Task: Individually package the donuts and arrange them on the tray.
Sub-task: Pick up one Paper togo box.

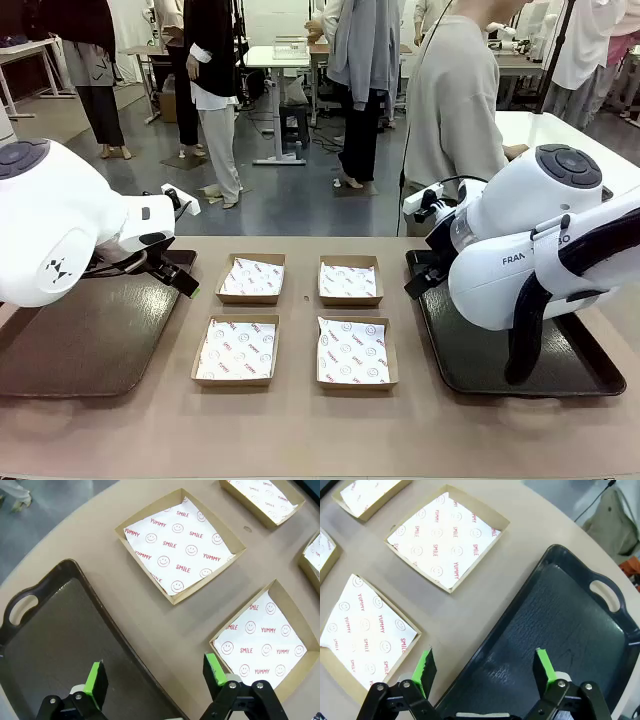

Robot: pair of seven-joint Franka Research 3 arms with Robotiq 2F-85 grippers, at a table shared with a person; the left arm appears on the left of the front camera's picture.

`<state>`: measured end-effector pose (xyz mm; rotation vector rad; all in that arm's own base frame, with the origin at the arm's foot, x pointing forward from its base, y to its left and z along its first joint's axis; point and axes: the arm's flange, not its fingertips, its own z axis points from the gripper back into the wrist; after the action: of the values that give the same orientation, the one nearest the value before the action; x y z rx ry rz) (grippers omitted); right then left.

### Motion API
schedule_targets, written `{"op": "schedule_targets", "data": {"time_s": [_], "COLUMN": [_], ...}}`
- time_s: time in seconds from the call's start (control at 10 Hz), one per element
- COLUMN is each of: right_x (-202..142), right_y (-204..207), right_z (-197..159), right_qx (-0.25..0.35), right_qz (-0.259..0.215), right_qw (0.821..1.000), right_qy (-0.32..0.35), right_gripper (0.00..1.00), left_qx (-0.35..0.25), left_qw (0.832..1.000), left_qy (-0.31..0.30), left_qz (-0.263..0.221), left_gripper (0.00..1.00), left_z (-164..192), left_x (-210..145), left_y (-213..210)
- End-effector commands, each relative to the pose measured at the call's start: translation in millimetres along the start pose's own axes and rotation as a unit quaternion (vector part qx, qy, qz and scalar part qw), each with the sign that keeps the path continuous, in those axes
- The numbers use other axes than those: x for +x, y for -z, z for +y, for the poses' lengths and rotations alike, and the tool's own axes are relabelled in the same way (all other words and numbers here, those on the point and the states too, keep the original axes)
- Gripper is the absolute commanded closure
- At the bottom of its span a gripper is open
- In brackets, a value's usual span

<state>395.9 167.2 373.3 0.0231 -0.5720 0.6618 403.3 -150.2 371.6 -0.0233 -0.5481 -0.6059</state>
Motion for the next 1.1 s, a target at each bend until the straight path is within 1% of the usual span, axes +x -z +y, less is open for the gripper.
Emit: {"op": "schedule_targets", "data": {"time_s": [0.0,1.0], "right_x": [0.0,0.0], "right_y": [0.0,0.0], "right_z": [0.0,0.0], "right_qx": [0.0,0.0], "right_qz": [0.0,0.0], "right_qw": [1.0,1.0], "right_qy": [0.0,0.0], "right_gripper": [0.0,0.0], "left_qx": [0.0,0.0], "left_qw": [1.0,1.0], "left_qy": [0.0,0.0], "left_qz": [0.0,0.0], "left_gripper": [0.0,0.0], "left_z": [-0.1,-0.1], "left_x": [0.0,0.0], "left_y": [0.0,0.0]}}
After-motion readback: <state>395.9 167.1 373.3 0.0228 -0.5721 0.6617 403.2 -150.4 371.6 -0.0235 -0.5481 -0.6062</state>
